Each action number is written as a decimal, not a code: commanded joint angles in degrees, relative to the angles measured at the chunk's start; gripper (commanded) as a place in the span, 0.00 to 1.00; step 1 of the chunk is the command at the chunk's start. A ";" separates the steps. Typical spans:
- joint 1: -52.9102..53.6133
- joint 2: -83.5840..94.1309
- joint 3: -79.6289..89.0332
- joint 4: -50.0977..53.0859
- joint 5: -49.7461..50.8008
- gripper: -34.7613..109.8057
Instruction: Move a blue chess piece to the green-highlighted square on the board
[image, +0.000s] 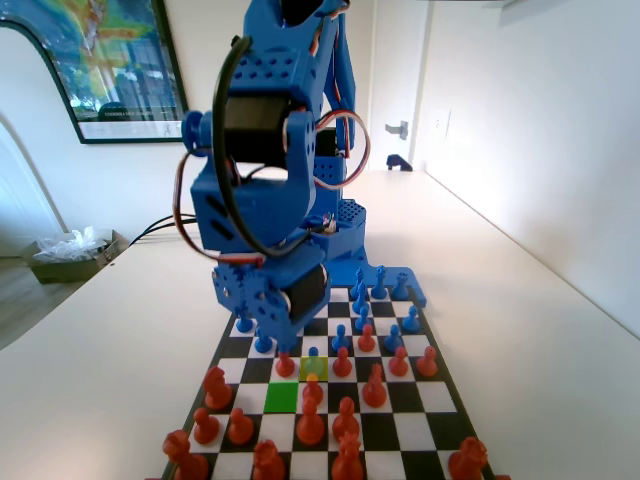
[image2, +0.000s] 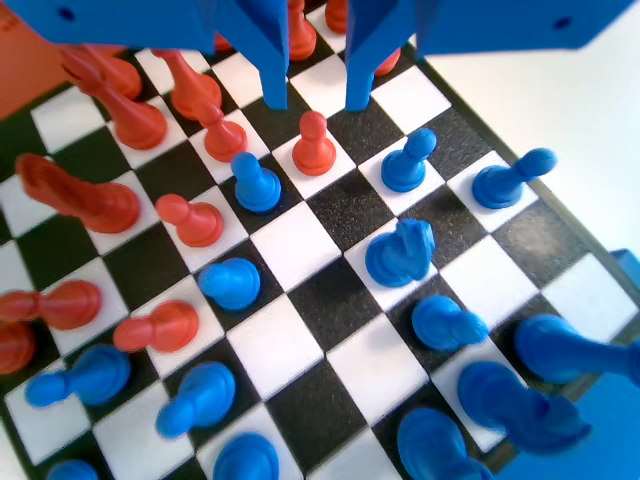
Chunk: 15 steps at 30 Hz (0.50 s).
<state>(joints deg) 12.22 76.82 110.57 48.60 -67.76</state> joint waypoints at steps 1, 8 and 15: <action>1.05 1.05 -1.05 -0.09 -0.88 0.30; 1.41 -0.44 -1.41 -0.97 -1.67 0.30; 1.67 -1.41 -1.41 -1.93 -2.02 0.30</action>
<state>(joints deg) 12.30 73.83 110.57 46.05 -69.08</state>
